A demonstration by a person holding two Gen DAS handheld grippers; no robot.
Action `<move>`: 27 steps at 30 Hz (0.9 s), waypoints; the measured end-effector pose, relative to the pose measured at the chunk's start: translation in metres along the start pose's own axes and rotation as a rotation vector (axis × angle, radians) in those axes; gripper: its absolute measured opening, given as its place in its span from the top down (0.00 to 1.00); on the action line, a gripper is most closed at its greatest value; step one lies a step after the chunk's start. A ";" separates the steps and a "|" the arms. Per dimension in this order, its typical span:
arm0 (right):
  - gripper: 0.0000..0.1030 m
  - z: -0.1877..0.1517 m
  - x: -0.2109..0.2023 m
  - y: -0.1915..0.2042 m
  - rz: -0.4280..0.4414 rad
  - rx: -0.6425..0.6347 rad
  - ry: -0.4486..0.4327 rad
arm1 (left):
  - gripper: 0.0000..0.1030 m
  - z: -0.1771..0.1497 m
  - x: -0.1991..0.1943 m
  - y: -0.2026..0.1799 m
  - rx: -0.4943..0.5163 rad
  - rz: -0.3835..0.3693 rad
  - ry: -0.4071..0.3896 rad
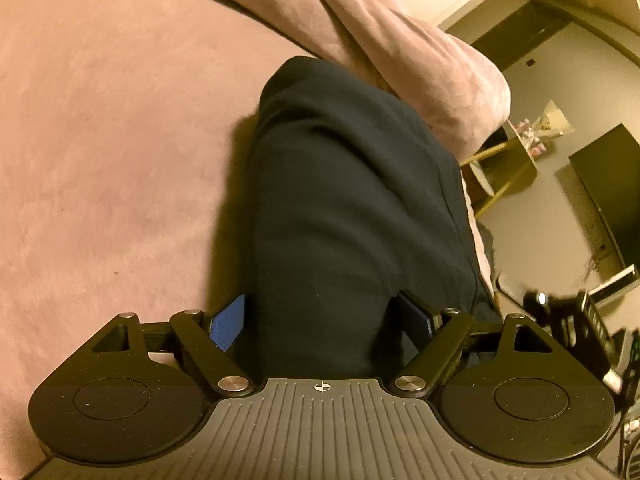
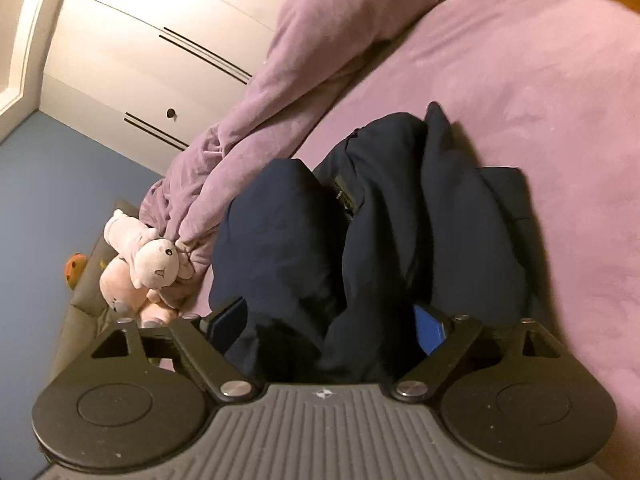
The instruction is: Fold large clothes
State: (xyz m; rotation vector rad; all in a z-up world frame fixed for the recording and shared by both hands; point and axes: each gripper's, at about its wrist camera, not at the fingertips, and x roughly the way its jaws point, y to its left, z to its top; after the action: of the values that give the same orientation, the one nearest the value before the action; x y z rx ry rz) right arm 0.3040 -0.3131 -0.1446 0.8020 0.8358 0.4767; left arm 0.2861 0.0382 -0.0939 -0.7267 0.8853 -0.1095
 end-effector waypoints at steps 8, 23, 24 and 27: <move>0.50 -0.012 0.035 0.048 -0.127 -0.273 0.034 | 0.13 -0.005 0.005 -0.008 0.066 0.039 0.008; 0.79 -0.042 -0.051 0.052 -0.315 -0.383 -0.181 | 0.14 -0.037 -0.003 -0.085 0.344 0.025 0.032; 0.79 -0.046 -0.055 0.040 -0.329 -0.364 -0.187 | 0.11 -0.041 -0.001 -0.090 0.371 0.022 0.029; 0.70 -0.054 -0.057 0.009 -0.331 -0.317 -0.204 | 0.03 -0.054 0.013 -0.103 0.481 0.071 0.024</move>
State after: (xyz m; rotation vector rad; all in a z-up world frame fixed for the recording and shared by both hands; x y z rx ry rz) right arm 0.2264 -0.3214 -0.1330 0.4010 0.6649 0.2189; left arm 0.2752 -0.0735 -0.0614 -0.2459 0.8636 -0.2583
